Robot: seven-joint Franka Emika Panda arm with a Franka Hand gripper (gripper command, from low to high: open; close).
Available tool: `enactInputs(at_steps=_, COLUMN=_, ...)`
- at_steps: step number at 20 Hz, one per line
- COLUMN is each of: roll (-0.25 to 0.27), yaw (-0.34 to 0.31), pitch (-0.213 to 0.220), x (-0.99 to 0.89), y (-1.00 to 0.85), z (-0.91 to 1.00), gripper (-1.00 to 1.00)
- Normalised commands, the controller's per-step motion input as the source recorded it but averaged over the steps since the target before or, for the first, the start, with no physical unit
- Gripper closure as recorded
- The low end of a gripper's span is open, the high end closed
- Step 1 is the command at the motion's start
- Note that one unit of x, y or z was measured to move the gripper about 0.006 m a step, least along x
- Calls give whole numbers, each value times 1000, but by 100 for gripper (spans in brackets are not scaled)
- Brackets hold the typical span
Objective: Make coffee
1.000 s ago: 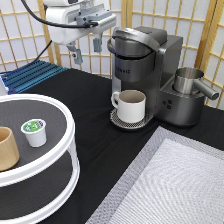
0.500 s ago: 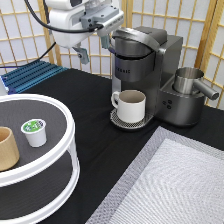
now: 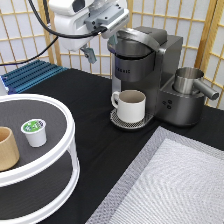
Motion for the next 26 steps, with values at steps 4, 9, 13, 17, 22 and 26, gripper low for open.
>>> enactInputs(at_steps=4, roll=12, yaw=-40, pitch=42, x=326, y=397, z=478, gripper=-100)
enactInputs(at_steps=9, roll=-16, yaw=-38, pitch=50, x=331, y=491, z=747, gripper=-100)
enactInputs(at_steps=13, roll=-69, yaw=-6, pitch=94, x=423, y=602, z=657, gripper=-100)
enactInputs(at_steps=17, roll=-97, yaw=0, pitch=144, x=459, y=626, z=392, gripper=-100)
enactInputs(at_steps=22, roll=-140, yaw=-8, pitch=172, x=460, y=613, z=499, gripper=-100)
enactInputs(at_steps=26, roll=-163, yaw=-18, pitch=174, x=460, y=536, z=603, gripper=-100)
